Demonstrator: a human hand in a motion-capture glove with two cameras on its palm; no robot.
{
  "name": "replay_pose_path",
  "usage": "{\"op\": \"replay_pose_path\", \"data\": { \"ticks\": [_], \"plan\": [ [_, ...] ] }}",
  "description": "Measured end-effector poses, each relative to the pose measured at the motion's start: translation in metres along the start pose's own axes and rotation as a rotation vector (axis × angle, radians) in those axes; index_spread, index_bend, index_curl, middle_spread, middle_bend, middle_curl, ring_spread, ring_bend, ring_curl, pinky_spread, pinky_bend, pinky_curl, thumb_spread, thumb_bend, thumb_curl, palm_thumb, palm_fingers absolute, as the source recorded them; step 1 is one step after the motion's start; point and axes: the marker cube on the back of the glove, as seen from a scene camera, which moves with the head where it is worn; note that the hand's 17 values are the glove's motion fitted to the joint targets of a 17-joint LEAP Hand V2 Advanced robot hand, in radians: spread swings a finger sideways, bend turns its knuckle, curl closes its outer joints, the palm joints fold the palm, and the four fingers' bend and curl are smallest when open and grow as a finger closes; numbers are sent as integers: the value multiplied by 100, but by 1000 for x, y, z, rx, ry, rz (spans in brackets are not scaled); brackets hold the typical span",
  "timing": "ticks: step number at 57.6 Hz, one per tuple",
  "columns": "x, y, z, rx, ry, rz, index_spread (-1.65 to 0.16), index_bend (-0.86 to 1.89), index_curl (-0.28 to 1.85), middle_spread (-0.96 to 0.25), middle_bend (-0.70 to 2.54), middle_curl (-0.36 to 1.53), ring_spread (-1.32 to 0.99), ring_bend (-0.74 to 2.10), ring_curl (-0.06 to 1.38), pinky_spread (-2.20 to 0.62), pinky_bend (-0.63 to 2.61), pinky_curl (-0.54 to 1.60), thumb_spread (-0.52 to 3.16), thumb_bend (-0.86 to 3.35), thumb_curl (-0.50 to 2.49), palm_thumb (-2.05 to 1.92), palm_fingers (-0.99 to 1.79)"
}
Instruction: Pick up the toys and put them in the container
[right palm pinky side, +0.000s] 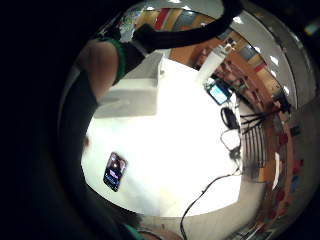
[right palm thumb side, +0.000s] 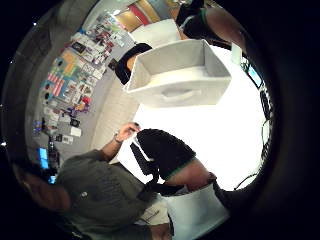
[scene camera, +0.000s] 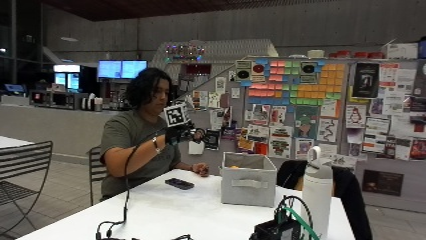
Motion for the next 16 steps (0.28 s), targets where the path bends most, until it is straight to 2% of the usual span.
{"op": "replay_pose_path", "data": {
  "ticks": [4, 16],
  "plan": [
    [-2, 14, 10, -18, -85, 102, -52, 20, 63, -19, 20, 55, -26, 55, 34, 1, 76, 31, 110, -5, 33, -5, 21],
    [-9, 44, 27, -35, -46, 77, -51, 20, 60, -19, 21, 53, -27, 55, 33, 1, 70, 30, 112, -5, 30, -6, 27]
  ]
}}
